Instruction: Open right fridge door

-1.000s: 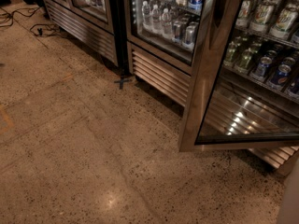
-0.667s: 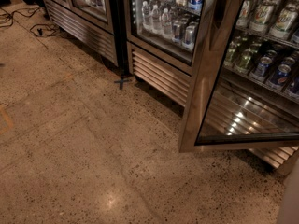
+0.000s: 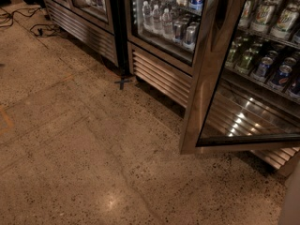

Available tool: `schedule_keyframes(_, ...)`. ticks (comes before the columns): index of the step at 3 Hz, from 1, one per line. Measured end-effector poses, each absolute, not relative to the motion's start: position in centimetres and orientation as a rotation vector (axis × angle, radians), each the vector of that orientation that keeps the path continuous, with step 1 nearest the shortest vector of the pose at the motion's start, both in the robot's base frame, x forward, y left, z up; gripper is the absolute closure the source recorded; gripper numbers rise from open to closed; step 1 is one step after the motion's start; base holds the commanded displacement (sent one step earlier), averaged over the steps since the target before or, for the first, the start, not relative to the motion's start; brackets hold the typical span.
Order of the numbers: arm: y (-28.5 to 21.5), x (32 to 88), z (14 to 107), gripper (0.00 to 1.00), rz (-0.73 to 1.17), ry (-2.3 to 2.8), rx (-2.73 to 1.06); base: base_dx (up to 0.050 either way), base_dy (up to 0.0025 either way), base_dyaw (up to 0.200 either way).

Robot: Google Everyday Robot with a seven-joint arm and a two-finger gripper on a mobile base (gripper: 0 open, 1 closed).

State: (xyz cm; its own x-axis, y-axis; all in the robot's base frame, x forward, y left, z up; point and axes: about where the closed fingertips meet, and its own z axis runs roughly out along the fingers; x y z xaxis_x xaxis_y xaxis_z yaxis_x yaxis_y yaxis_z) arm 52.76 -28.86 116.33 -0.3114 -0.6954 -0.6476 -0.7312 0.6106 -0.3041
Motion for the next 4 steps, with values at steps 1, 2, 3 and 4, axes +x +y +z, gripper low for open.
schedule_keyframes(1,-28.9,52.8,116.3,0.0,0.059,2.06,-1.121,0.0,0.0,0.0)
schedule_keyframes(2,-28.7,52.9,116.1,0.0,0.067,2.06,-1.129,0.0,0.0,0.0)
schedule_keyframes(3,-28.4,53.4,114.7,0.0,0.141,2.061,-1.142,0.0,0.0,0.0)
schedule_keyframes(4,-28.7,53.0,113.1,0.0,0.239,2.084,-1.126,0.0,0.0,0.0)
